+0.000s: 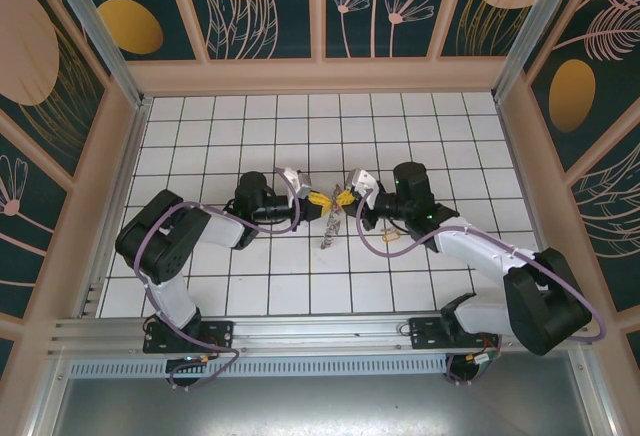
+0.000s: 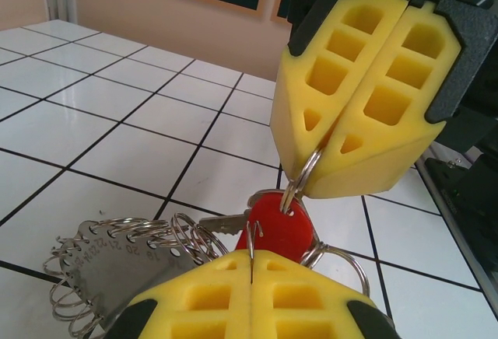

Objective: Put the keys on the keyring

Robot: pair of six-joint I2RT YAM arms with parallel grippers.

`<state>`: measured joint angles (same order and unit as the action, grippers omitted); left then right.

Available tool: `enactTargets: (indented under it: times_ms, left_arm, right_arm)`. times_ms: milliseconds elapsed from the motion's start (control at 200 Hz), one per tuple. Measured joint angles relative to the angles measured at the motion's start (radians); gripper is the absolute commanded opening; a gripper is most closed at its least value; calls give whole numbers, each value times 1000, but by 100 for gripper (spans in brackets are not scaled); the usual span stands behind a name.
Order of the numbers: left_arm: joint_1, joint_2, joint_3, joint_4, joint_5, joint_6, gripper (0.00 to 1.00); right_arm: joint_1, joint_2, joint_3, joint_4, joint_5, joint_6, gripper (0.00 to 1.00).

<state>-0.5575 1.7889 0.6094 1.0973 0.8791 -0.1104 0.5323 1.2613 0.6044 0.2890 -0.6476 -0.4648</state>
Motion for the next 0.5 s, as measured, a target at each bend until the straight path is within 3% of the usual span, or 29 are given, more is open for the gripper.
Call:
enactTargets:
  times_ms: [500]
  left_arm:
    - [0, 0, 0, 6, -16, -8, 0]
  right_arm:
    - [0, 9, 0, 0, 0, 1, 0]
